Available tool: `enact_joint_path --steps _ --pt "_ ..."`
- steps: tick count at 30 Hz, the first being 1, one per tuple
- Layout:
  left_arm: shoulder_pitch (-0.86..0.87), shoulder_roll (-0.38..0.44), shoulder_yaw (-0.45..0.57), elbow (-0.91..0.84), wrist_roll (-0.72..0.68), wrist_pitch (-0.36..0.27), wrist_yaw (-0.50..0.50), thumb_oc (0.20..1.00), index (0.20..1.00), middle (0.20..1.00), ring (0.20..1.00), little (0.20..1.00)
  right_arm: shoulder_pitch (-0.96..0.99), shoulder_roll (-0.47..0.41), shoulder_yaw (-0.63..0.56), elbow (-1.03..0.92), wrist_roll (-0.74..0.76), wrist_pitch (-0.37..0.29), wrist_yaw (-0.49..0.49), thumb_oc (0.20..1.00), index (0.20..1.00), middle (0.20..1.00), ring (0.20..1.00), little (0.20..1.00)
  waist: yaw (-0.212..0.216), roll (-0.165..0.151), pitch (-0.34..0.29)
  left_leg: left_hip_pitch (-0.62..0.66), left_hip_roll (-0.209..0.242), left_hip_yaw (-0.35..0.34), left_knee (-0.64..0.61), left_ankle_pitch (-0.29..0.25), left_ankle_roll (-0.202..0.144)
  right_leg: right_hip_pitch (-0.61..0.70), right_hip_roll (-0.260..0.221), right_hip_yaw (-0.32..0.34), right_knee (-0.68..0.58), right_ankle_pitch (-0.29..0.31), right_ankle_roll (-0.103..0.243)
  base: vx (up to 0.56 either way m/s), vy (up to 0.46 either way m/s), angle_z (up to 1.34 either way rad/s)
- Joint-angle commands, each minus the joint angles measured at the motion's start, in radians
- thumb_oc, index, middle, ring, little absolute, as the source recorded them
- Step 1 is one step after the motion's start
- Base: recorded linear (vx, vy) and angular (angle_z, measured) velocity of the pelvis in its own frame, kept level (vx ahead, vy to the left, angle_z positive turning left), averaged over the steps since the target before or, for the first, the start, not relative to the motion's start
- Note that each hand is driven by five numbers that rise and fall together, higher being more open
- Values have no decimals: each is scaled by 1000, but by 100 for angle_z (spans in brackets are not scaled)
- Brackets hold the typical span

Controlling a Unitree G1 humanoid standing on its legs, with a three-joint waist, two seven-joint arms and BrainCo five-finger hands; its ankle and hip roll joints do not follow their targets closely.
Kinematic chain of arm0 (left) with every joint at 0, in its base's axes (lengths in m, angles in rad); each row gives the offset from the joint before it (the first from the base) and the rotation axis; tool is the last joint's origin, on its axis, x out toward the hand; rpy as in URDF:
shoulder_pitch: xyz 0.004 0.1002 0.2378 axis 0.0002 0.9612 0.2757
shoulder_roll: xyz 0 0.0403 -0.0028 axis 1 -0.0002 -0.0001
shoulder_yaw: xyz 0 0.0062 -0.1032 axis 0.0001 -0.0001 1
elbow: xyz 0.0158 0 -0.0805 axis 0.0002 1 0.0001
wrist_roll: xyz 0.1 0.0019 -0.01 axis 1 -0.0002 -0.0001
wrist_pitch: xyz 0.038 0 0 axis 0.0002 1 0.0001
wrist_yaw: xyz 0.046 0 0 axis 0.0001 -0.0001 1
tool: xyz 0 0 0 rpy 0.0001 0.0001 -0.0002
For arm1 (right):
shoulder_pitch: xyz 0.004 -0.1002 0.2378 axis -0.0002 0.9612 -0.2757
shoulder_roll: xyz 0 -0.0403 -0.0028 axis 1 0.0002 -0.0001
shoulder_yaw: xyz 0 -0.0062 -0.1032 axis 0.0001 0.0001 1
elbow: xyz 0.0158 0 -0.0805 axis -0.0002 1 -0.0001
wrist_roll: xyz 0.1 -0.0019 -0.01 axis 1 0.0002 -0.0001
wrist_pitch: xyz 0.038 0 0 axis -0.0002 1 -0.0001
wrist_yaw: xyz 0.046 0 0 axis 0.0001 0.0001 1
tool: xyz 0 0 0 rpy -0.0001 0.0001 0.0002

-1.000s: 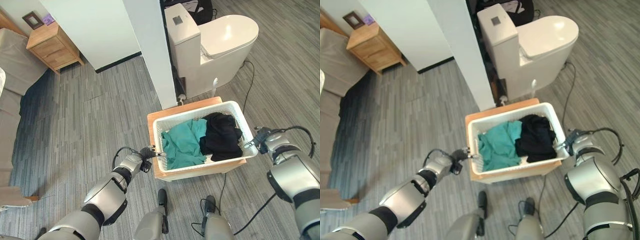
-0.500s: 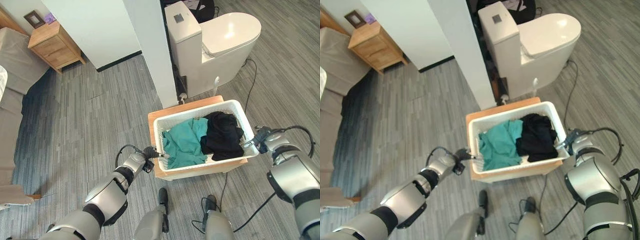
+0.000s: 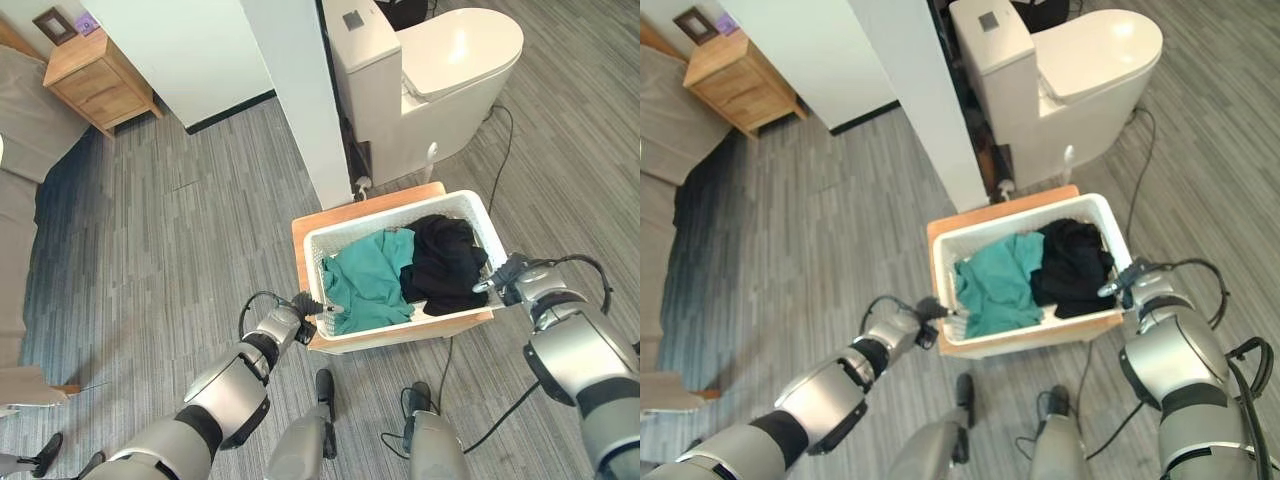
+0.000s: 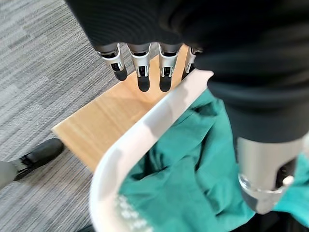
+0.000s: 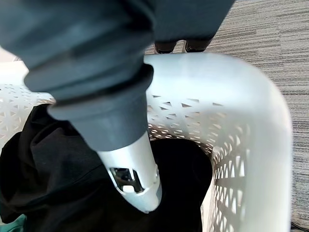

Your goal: Grab the laundry basket,head to the washer,open it,put in the laundry and shut it.

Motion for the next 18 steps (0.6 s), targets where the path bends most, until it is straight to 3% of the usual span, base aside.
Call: enact_joint_path --steps 1,12,18 --pt "-179 -59 43 88 -27 -33 20 1000 1000 1000 1000 1000 -75 32 41 3 22 -8 -8 1000 1000 1000 1000 1000 -6 -70 27 8 -18 11 -10 -23 15 52 2 80 -175 69 26 0 0 0" --pt "-221 -29 24 119 102 -19 31 1000 1000 1000 1000 1000 -72 77 51 -19 29 -10 -10 1000 1000 1000 1000 1000 -19 -97 29 -9 -10 18 -13 -16 14 24 12 88 -176 78 23 -3 -6 -3" --pt "-221 -29 24 119 102 -19 31 1000 1000 1000 1000 1000 -72 77 51 -19 29 -10 -10 1000 1000 1000 1000 1000 -19 -97 29 -9 -10 18 -13 -16 14 24 12 89 -176 78 23 -1 -1 -3"
